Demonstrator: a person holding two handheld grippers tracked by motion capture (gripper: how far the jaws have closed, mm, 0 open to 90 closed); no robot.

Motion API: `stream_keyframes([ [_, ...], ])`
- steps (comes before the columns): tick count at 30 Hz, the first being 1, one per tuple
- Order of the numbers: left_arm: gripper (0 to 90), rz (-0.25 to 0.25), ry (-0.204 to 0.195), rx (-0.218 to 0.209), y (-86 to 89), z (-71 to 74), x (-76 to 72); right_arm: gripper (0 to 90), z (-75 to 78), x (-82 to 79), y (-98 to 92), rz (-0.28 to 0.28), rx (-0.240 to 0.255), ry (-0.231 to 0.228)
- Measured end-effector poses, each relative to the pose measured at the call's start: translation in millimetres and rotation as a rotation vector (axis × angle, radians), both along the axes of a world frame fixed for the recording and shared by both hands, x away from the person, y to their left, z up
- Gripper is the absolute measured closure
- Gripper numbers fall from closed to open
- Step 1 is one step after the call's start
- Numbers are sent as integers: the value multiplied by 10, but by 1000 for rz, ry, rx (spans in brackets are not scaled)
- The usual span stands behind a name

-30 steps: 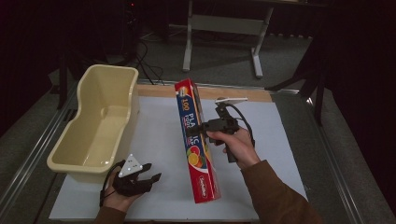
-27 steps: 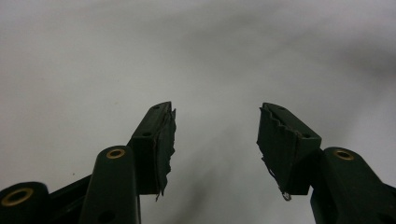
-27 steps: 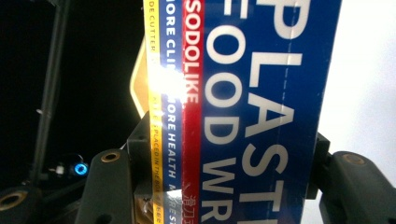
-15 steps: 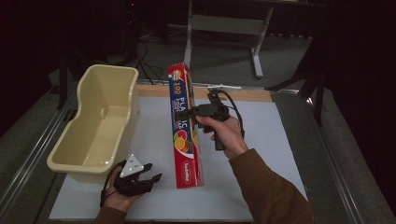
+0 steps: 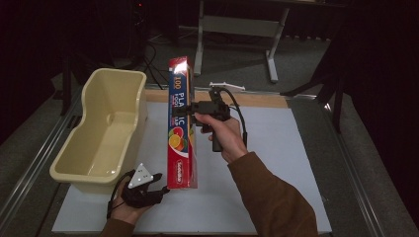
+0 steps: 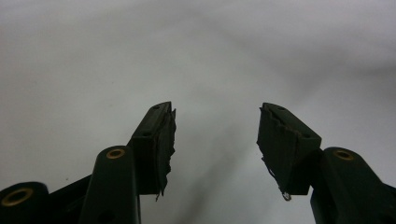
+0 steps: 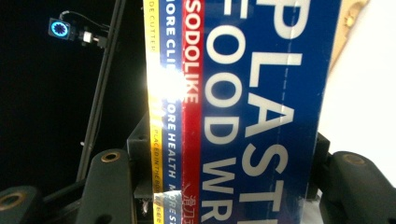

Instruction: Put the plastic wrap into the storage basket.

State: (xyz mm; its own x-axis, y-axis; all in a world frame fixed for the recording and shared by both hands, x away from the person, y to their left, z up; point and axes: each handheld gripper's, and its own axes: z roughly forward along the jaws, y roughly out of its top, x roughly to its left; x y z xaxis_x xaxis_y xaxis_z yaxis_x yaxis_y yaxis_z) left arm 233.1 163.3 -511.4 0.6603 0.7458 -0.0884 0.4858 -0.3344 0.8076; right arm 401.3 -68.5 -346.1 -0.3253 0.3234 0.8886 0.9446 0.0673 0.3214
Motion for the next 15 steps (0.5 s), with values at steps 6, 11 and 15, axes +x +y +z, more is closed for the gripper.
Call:
stream_keyframes([
  [6, 460, -11, 0, 5, -33, -10, -9, 413, -13, 30, 107, 10, 53, 34],
  [11, 460, -5, 0, -1, -39, -11, -7, 413, 7, 44, 220, -15, 54, 30],
  [15, 460, -3, -1, -5, -26, -5, -8, 413, -16, 73, 320, -26, 95, 66],
])
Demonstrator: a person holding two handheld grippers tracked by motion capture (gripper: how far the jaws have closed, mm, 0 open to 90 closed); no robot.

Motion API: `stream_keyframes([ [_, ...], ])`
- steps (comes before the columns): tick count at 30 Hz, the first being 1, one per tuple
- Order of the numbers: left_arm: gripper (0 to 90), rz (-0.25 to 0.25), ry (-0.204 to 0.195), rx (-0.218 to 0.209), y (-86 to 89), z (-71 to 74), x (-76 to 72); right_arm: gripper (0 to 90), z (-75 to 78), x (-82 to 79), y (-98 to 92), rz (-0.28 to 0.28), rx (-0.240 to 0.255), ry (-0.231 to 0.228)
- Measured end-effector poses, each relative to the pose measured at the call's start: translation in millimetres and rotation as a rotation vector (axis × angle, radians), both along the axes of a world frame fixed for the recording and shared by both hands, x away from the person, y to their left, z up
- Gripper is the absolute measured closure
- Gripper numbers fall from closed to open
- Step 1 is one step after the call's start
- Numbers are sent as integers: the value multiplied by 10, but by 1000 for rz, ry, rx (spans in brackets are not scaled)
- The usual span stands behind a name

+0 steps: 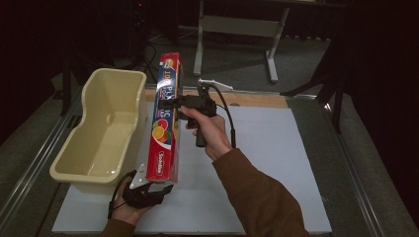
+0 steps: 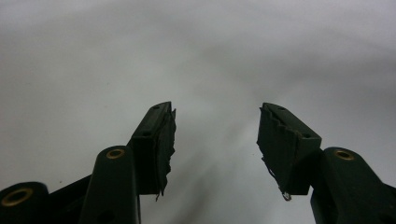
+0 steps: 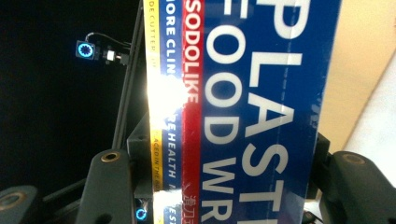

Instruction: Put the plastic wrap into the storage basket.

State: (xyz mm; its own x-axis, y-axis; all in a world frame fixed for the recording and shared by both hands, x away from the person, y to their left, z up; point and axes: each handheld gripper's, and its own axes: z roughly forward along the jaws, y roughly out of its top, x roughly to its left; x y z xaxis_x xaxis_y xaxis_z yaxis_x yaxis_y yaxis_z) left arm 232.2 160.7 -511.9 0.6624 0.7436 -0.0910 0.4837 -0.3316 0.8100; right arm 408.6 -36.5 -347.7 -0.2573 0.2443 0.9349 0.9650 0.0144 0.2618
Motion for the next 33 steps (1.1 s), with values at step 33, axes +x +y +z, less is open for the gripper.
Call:
stream_keyframes([
  [33, 460, 1, -2, -24, 32, 12, 9, 413, 145, 94, 628, -13, -9, -33],
])
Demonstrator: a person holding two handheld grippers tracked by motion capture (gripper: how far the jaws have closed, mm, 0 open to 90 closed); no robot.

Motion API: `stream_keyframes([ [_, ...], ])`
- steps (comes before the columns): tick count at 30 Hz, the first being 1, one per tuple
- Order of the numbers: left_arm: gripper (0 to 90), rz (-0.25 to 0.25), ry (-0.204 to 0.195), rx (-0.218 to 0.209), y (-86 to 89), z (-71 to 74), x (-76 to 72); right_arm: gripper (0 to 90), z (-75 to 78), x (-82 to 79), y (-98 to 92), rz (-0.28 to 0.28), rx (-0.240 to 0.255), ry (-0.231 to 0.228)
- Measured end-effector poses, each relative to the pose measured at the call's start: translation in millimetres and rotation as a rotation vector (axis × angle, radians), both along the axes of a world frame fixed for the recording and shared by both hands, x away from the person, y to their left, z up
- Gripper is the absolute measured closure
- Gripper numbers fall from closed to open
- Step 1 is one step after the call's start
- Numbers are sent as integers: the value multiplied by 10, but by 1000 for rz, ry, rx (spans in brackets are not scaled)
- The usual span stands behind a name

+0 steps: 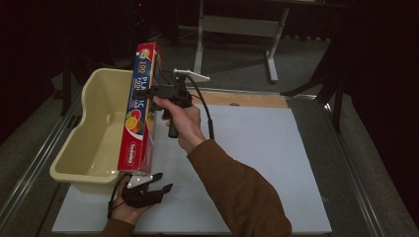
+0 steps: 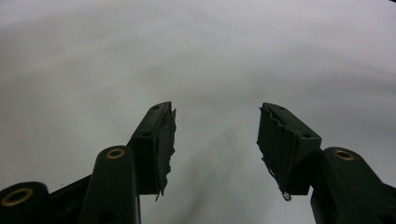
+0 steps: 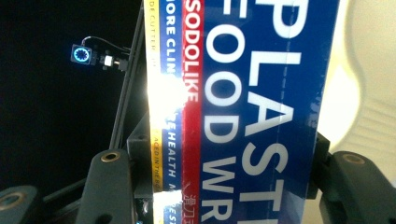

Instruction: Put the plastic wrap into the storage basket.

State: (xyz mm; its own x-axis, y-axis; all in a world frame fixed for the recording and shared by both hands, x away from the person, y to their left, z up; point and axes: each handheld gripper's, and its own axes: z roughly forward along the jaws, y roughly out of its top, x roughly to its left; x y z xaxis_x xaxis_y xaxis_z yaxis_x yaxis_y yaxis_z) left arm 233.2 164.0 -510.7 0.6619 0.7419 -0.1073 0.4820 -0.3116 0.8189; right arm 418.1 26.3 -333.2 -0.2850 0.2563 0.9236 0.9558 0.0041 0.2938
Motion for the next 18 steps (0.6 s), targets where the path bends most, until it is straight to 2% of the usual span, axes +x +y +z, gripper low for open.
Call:
stream_keyframes([
  [6, 460, 0, 1, -1, -1, 3, -2, 413, 6, 11, 134, 2, 12, 6],
  [18, 460, -11, 0, -2, -17, -3, 16, 413, -36, 41, 401, 8, 5, 4],
])
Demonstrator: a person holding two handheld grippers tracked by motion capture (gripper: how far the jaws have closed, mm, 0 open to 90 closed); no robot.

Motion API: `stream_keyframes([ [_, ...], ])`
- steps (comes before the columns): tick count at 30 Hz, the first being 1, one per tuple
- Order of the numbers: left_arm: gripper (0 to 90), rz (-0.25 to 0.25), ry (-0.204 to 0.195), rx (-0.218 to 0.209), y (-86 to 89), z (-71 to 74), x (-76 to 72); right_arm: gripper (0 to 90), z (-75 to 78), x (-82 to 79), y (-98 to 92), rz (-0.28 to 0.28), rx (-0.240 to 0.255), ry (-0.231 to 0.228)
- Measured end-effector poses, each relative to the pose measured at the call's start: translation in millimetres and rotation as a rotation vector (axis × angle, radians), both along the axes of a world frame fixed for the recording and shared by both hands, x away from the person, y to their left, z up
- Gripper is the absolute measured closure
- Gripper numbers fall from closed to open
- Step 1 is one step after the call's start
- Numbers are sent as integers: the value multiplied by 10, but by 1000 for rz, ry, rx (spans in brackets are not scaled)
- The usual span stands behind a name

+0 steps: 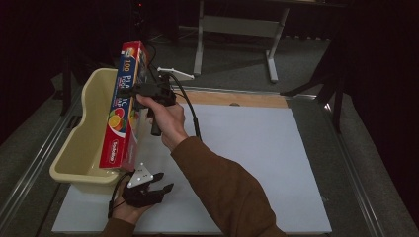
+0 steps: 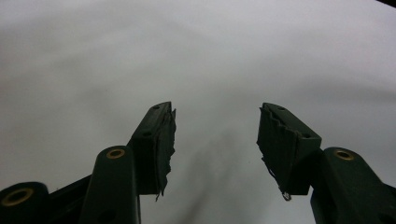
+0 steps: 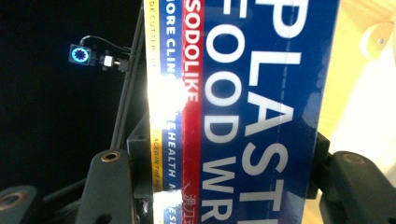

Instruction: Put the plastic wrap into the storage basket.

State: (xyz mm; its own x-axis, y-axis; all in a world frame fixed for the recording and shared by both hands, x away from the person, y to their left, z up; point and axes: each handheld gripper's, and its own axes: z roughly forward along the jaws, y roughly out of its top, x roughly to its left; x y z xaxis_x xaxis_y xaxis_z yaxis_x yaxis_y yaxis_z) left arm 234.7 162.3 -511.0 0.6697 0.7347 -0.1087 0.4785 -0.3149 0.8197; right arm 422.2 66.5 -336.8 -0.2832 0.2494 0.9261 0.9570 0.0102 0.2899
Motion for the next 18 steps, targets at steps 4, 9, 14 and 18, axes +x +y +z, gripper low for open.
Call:
stream_keyframes([
  [4, 460, -3, 1, 10, -22, -9, 10, 413, -35, 21, 45, -16, -7, 1],
  [9, 460, 1, 1, 2, -23, -3, 4, 412, -89, 63, 43, -43, -25, -1],
  [14, 460, 0, -1, 5, -21, -4, -4, 412, -148, 92, 37, -98, -37, -3],
  [18, 460, -1, -9, -6, -17, 4, -14, 412, -181, 125, 72, -119, -42, 7],
])
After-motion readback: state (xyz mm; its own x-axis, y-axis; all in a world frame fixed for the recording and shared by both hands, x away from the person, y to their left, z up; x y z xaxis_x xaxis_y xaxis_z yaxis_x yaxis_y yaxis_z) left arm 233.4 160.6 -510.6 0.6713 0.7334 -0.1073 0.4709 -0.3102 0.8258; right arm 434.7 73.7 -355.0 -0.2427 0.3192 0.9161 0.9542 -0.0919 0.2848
